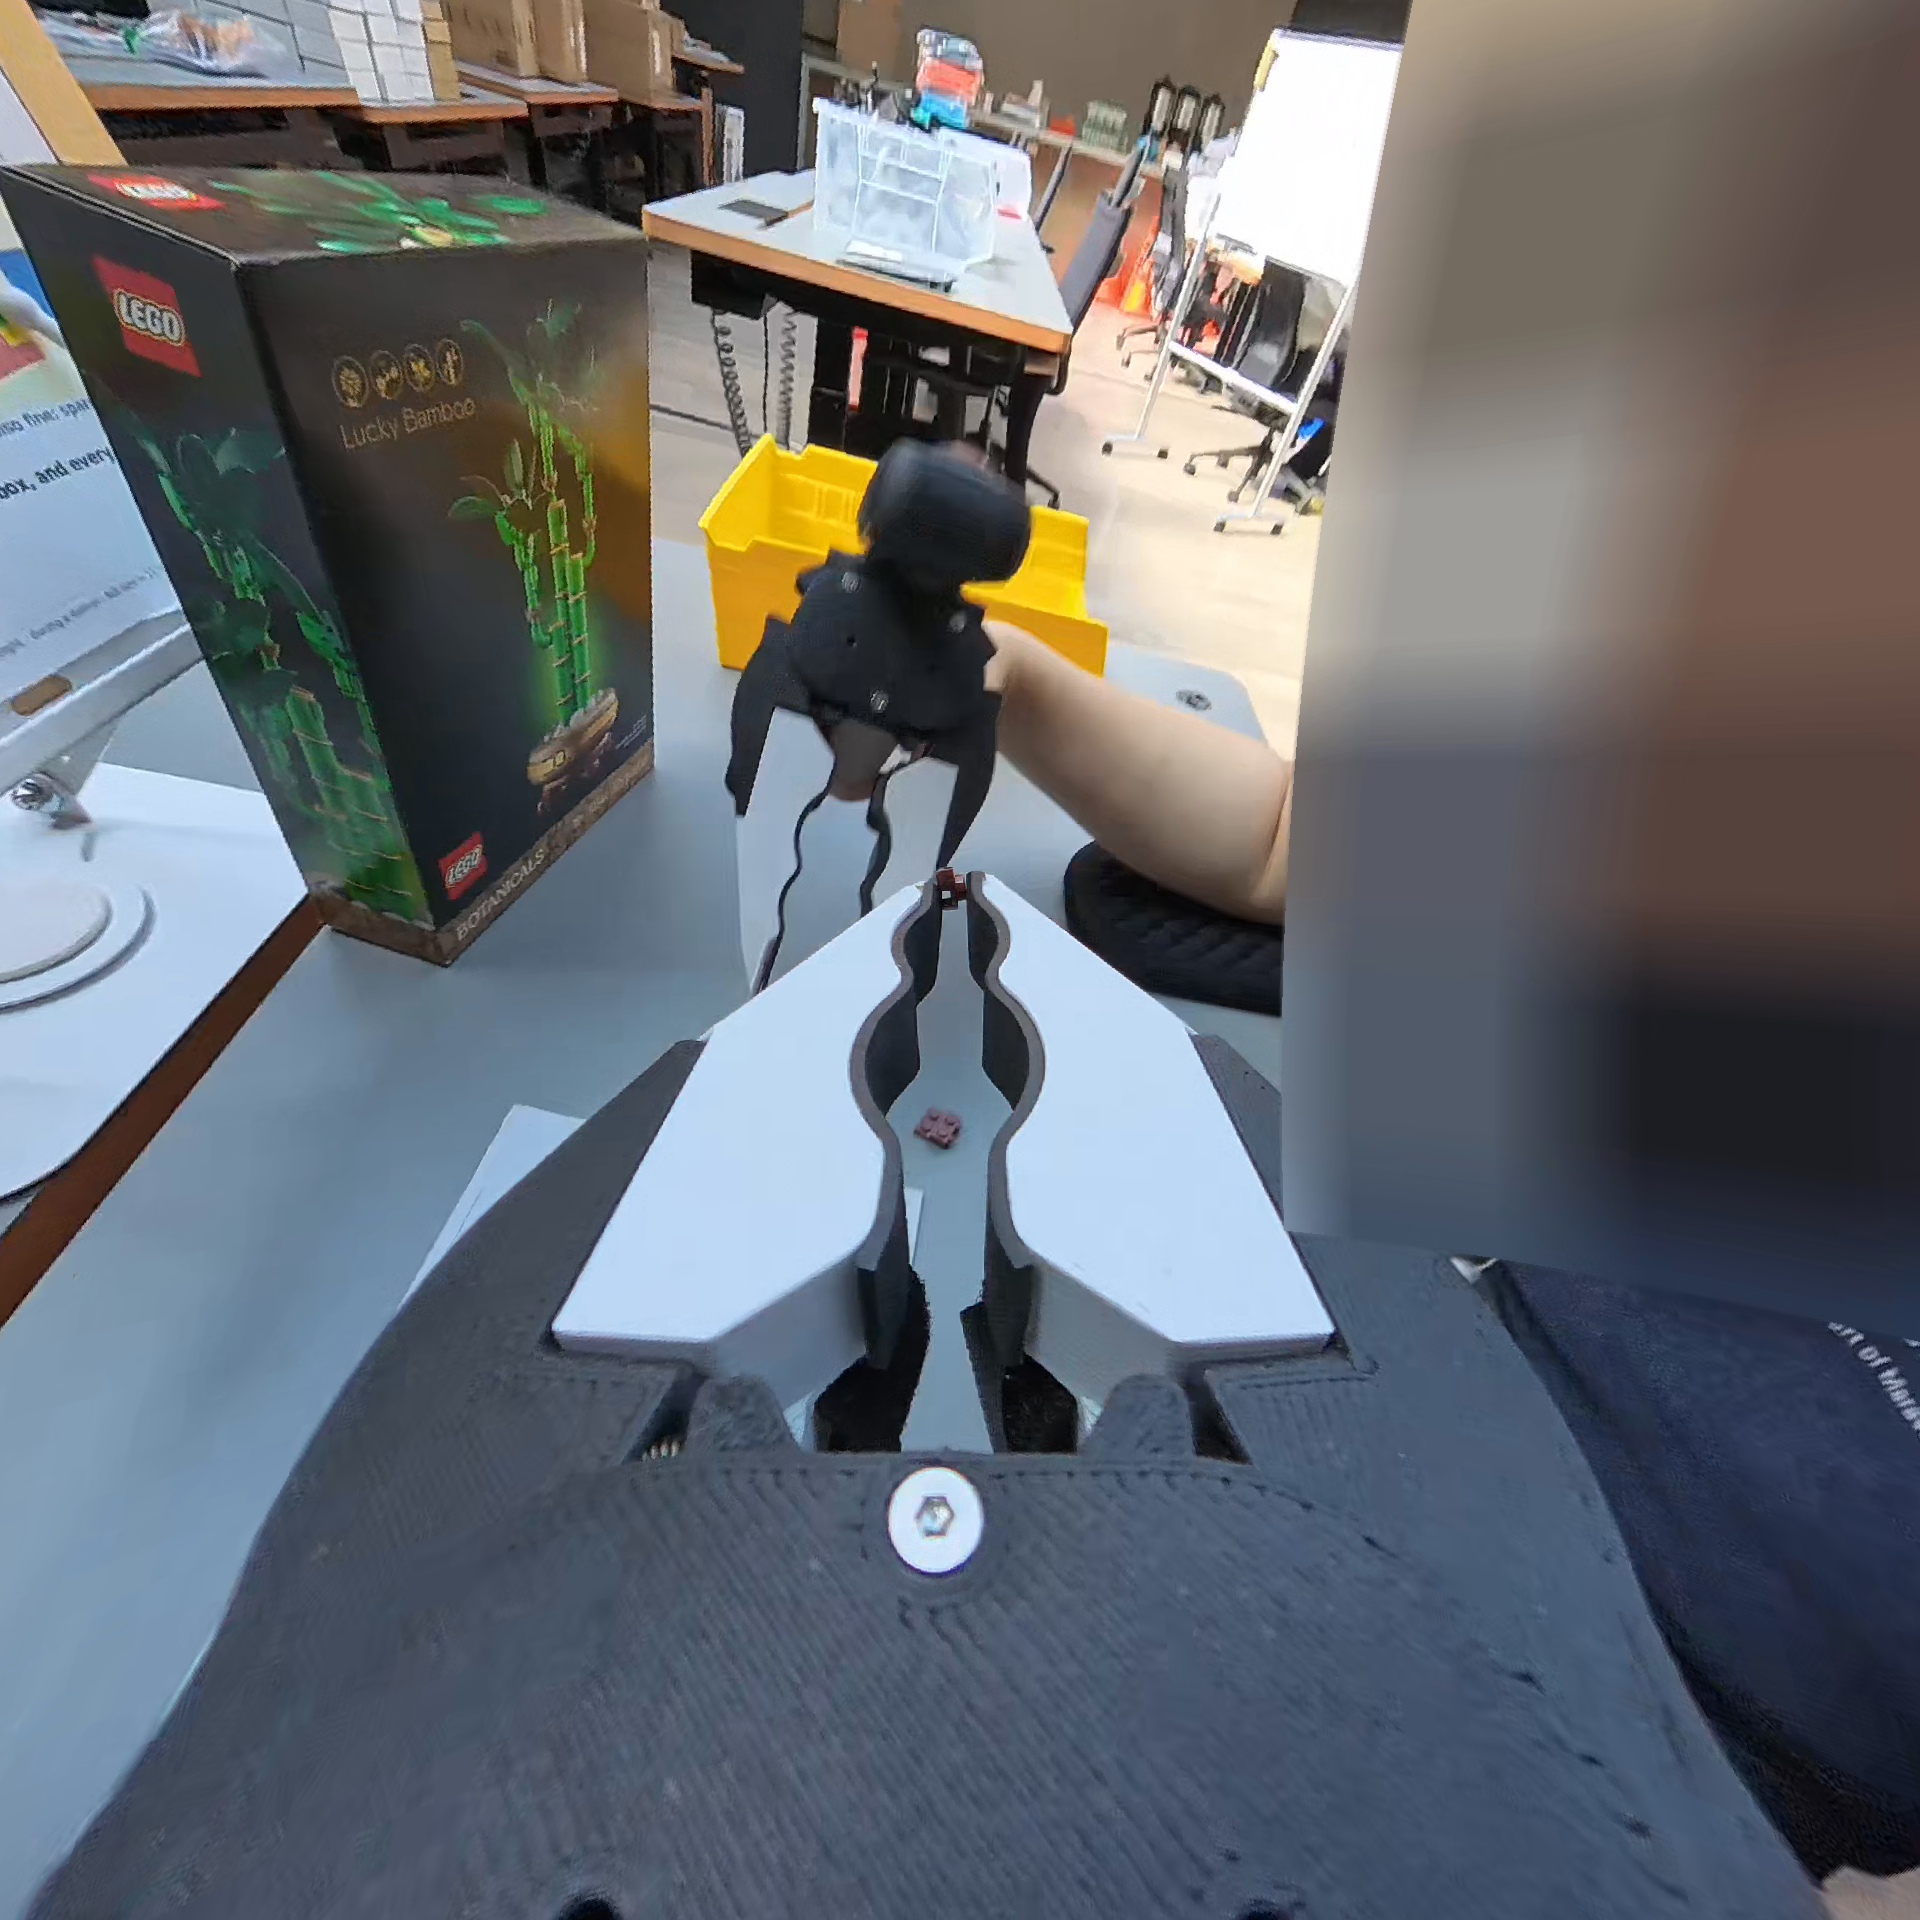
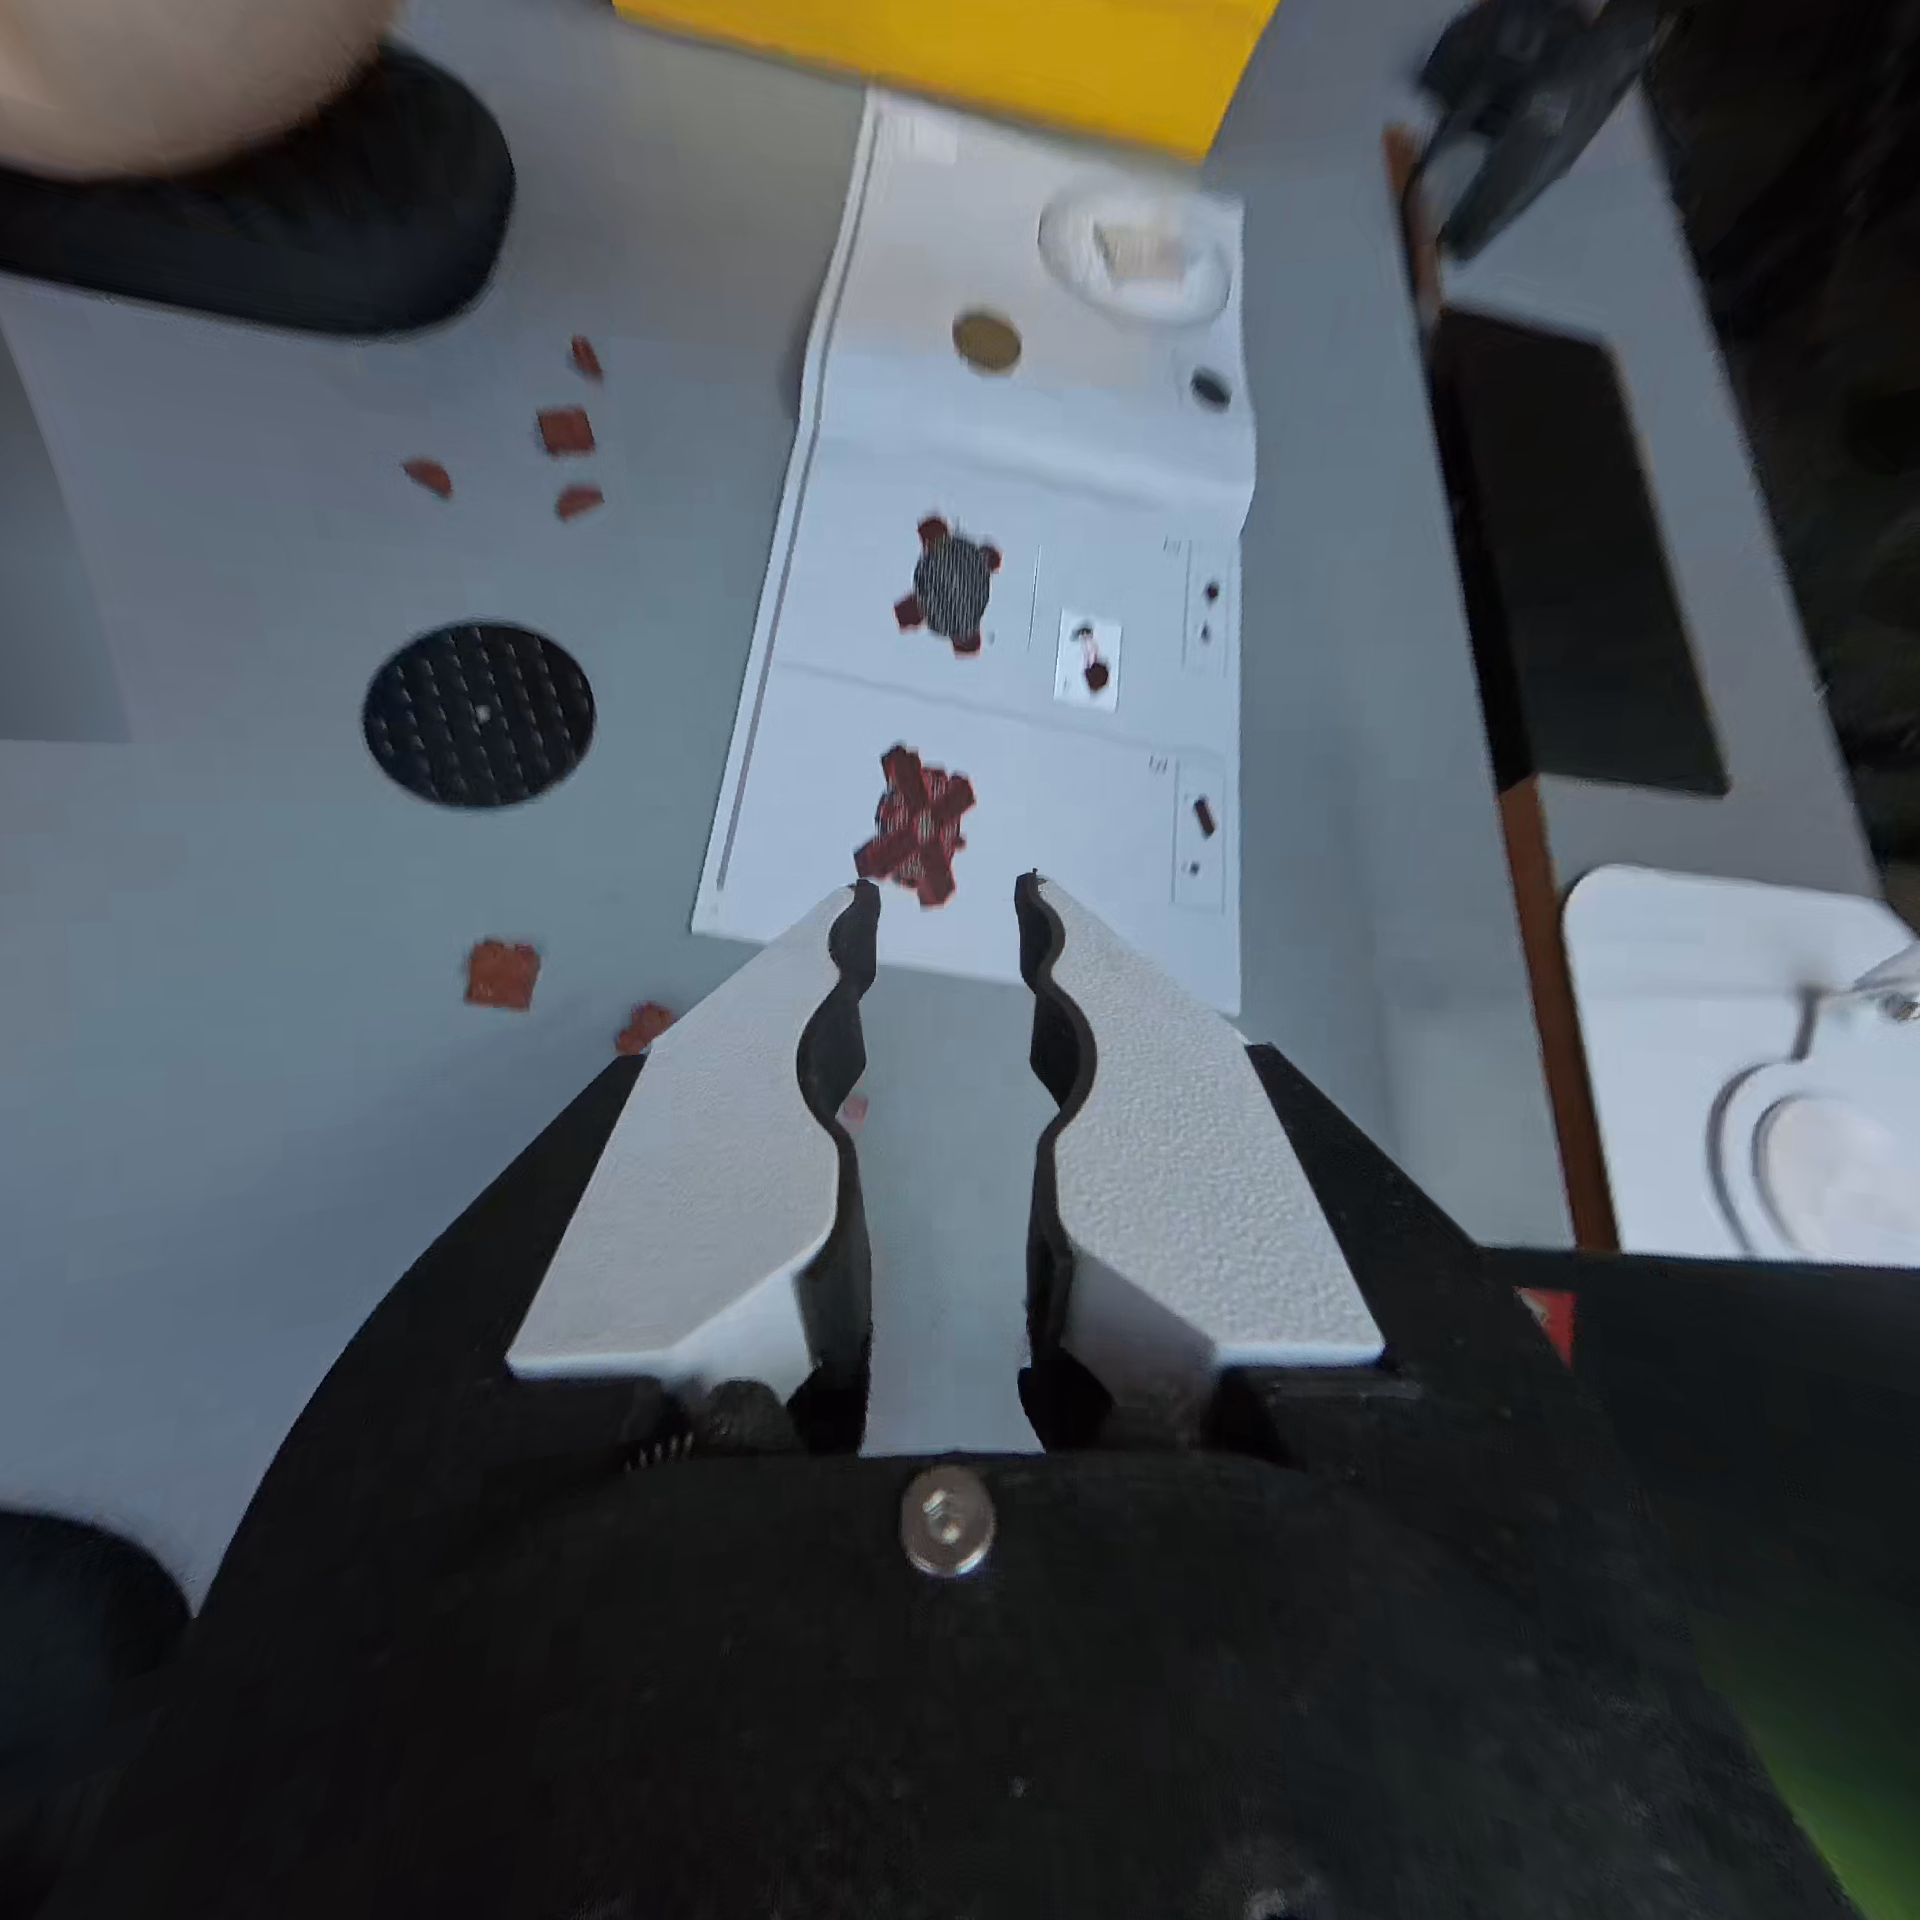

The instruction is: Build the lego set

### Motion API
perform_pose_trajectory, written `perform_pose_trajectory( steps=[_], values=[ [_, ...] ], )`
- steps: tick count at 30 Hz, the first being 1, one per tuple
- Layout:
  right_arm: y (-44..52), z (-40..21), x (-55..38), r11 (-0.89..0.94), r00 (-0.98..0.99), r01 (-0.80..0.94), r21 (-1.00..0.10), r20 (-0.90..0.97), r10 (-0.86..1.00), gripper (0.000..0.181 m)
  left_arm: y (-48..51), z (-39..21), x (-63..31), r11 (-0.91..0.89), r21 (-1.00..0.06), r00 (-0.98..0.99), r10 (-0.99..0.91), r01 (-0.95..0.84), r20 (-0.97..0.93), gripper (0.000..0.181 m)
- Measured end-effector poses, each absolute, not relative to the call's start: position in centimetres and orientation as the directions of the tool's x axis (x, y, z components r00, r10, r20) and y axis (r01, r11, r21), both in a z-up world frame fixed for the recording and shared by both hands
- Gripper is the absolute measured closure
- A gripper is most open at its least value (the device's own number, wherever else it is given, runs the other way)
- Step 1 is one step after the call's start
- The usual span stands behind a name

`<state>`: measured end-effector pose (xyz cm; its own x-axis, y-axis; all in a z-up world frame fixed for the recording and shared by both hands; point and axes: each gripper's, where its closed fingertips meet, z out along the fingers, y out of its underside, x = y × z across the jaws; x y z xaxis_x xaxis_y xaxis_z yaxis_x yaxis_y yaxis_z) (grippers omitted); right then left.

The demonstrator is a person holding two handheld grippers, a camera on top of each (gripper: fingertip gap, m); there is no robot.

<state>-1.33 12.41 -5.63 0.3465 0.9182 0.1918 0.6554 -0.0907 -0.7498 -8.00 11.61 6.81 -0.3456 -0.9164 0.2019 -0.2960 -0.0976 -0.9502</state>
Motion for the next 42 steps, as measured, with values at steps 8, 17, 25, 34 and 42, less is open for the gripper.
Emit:
perform_pose_trajectory(
  steps=[8,17,25,34,42],
  values=[
    [11.2,1.9,-7.2,0.260,0.314,0.529,-0.808,0.470,0.825,0.149,11.8,4.5,-7.8,-0.118,-0.888,-0.266,-0.929,-0.444,0.257,0.178],
    [13.9,0.4,-5.6,0.112,0.428,0.472,-0.875,0.339,0.838,0.150,16.1,3.1,-7.9,-0.517,-0.734,-0.075,-0.794,-0.439,0.604,0.178],
    [14.0,-0.8,-6.0,0.119,0.395,0.491,-0.863,0.342,0.853,0.148,15.0,-0.7,-7.5,-0.479,-0.647,-0.023,-0.793,-0.594,0.609,0.178],
    [12.7,-3.2,-6.2,-0.084,0.336,0.472,-0.878,0.091,0.938,0.142,13.8,-2.7,-8.0,-0.301,-0.631,-0.030,-0.888,-0.715,0.458,0.179],
    [13.0,-4.6,-6.7,-0.242,0.364,0.453,-0.858,-0.070,0.929,0.149,13.3,-4.7,-8.3,0.131,-0.625,-0.208,-0.977,-0.770,0.051,0.178]
  ],
)
